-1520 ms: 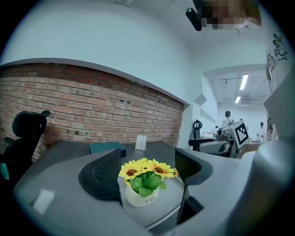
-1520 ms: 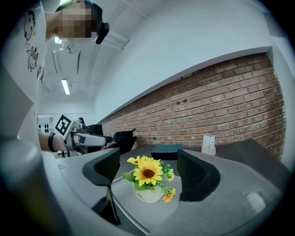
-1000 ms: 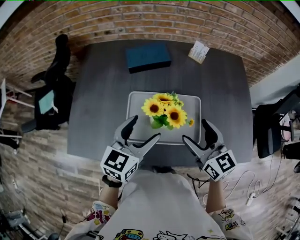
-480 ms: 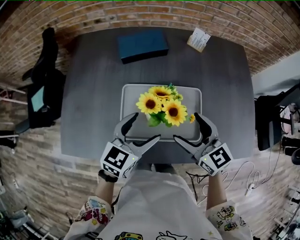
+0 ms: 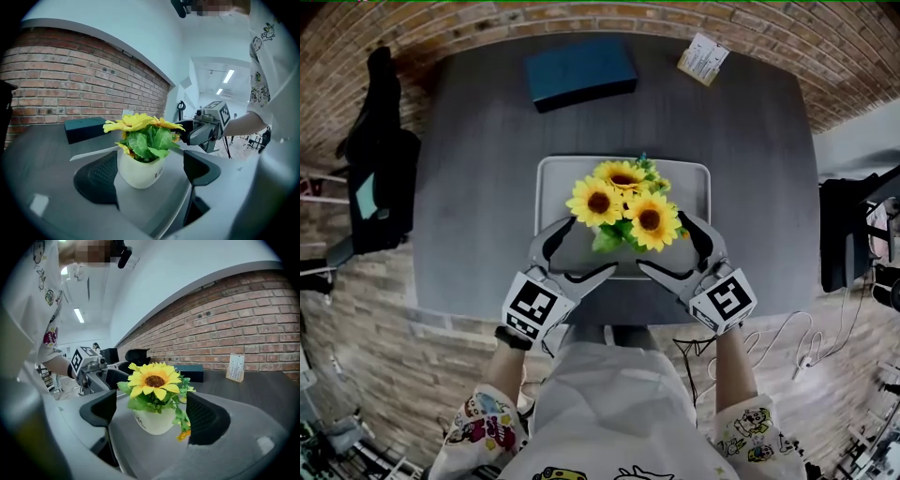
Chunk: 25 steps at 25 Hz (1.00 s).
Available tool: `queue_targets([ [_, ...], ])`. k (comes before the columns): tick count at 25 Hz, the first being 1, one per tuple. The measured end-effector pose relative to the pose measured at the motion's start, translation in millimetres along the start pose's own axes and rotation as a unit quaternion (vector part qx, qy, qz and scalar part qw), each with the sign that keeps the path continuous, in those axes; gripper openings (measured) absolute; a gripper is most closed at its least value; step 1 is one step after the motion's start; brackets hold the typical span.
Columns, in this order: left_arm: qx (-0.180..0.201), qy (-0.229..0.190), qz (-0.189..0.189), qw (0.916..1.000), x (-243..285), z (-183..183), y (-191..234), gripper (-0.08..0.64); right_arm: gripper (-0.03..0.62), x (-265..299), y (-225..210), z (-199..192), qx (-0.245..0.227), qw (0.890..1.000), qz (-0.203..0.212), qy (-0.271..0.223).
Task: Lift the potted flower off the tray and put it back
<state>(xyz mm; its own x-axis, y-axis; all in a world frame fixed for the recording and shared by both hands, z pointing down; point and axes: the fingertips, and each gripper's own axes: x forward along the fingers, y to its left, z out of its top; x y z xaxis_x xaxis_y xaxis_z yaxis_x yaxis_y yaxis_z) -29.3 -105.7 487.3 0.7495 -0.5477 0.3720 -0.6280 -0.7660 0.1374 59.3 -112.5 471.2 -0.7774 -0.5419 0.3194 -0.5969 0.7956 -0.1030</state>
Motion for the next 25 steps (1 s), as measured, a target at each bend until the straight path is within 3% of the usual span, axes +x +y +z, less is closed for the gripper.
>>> queue_targets([
  [6,0.022,0.010,-0.015,0.9996,14,-13,7,0.456,0.469,16,-2,-14,-0.013,1.000,0.022,0.009],
  [25,0.021,0.011,-0.065,0.9976,40,-31,23,0.472,0.471,55,-12,-45,0.006,0.998,0.055,0.015],
])
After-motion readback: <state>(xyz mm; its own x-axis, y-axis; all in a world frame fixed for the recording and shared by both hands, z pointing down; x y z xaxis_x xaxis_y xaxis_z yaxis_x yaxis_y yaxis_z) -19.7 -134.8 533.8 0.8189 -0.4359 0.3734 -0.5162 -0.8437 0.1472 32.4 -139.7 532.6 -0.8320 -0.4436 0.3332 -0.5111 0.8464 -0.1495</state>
